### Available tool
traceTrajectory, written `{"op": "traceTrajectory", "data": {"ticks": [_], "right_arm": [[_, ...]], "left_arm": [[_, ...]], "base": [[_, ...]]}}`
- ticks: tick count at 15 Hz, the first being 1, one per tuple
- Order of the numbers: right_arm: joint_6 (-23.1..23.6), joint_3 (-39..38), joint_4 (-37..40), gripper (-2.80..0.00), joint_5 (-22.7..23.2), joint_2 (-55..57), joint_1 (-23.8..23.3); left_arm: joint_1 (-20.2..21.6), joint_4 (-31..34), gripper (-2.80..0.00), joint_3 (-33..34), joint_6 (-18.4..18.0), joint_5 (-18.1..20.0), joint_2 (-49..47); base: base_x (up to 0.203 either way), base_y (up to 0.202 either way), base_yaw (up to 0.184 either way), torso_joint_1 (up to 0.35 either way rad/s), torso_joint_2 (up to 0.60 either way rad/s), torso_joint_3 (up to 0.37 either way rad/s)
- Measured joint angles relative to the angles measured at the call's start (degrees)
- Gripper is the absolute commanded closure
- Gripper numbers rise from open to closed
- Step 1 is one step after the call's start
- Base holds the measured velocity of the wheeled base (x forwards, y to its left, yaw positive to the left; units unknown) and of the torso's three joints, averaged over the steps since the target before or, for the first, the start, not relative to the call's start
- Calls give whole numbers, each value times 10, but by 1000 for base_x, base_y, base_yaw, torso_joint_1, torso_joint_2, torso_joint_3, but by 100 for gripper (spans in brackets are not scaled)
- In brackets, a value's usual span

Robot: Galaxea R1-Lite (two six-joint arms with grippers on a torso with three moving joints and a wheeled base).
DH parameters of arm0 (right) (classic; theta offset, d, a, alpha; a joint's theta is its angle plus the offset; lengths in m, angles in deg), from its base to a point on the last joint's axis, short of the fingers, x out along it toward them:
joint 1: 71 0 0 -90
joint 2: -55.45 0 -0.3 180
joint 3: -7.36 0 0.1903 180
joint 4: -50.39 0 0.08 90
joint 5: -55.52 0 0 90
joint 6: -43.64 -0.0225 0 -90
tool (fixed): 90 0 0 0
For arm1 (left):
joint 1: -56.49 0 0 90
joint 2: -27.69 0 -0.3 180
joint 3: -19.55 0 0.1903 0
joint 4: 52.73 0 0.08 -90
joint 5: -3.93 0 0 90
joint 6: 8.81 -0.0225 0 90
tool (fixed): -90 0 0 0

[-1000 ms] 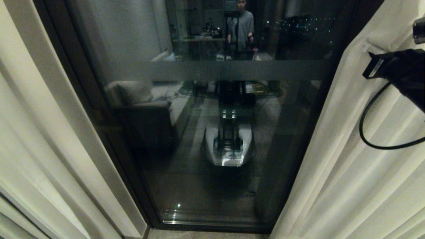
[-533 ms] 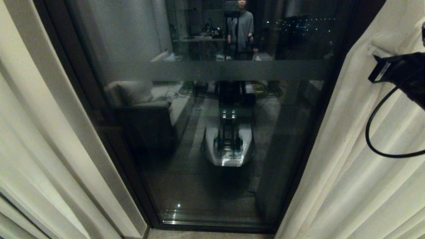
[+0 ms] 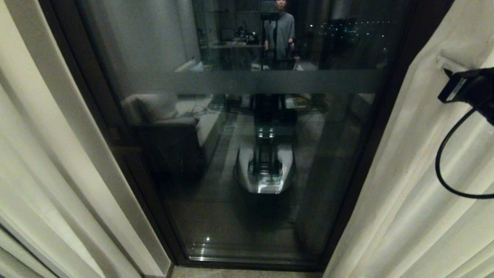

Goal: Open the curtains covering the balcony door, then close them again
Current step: Pull the inner curtains open on both sides

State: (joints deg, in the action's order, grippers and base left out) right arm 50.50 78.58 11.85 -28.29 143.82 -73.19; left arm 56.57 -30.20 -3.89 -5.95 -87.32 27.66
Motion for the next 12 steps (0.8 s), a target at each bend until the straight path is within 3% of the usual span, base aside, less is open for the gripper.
{"op": "traceTrajectory", "data": {"ticks": [10,12], "right_arm": [[0,-6,0,0,0,-9,0],[0,-7,-1,0,0,-9,1]], "left_arm": [[0,0,0,0,0,0,0],[0,0,0,0,0,0,0]], "base": [[0,0,0,0,0,0],[-1,-121,7,1,3,1]]}}
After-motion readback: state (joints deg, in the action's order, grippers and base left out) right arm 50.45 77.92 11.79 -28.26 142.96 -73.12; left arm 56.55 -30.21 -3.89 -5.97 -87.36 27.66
